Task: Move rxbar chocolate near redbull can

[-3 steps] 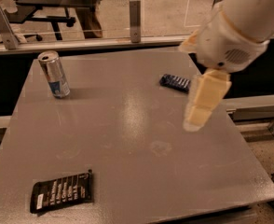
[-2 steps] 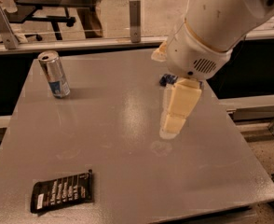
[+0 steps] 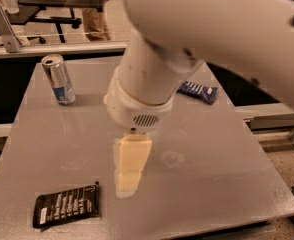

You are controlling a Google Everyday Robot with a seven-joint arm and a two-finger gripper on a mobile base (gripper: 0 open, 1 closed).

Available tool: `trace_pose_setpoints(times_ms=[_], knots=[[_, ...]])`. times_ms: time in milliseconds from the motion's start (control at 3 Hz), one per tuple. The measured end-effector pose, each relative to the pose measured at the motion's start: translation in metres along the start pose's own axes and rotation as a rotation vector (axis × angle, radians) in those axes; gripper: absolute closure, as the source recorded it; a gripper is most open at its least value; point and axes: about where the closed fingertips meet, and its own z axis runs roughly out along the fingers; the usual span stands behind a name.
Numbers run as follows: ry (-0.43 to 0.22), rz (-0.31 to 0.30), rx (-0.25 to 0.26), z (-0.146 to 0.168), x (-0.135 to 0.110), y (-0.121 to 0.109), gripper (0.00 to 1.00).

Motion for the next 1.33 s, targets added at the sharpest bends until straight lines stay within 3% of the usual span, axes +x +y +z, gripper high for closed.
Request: trace_pose_setpoints(times_ms=[667, 1333], knots=[[0.047, -0.055, -0.084, 0.06, -0.043, 0.041, 0.0], [0.089, -0.058, -0.164, 0.106, -0.058, 0.053, 0.0]])
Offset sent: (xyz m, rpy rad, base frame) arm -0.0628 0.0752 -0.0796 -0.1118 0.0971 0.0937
